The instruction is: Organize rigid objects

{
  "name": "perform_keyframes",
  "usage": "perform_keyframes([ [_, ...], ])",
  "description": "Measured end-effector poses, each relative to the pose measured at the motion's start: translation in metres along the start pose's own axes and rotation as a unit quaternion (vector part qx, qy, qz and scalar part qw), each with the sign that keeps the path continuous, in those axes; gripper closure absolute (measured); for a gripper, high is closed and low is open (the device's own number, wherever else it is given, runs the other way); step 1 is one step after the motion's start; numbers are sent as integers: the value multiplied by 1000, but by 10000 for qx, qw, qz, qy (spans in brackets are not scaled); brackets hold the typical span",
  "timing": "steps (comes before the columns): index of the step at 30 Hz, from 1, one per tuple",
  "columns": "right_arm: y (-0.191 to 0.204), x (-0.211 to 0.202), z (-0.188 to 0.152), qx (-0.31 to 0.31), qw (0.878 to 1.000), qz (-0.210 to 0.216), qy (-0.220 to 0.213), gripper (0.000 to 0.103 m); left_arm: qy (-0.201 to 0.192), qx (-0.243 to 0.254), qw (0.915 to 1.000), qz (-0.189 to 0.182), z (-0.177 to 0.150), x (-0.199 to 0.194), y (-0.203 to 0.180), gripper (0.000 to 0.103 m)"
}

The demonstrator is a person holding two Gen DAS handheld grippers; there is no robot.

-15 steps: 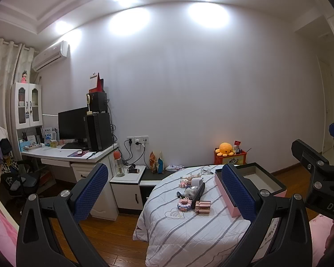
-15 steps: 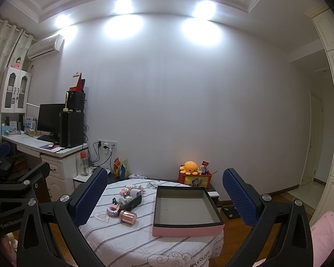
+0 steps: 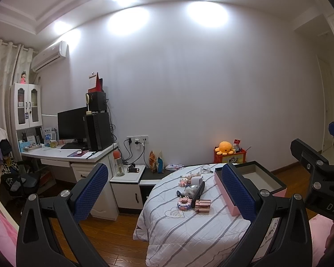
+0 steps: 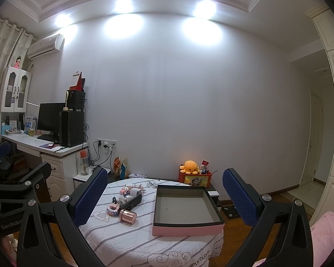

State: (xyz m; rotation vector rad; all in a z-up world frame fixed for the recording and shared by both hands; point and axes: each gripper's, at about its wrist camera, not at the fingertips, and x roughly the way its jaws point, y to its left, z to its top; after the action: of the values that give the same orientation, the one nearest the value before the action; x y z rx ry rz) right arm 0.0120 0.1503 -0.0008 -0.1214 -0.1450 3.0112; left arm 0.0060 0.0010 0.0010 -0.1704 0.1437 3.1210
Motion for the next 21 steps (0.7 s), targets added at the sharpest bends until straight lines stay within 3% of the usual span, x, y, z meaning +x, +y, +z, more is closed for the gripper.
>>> perform_keyframes([
  [21, 2, 1, -1, -56, 10000, -18, 50, 0, 6, 50, 10000, 17, -4, 2, -2, 0],
])
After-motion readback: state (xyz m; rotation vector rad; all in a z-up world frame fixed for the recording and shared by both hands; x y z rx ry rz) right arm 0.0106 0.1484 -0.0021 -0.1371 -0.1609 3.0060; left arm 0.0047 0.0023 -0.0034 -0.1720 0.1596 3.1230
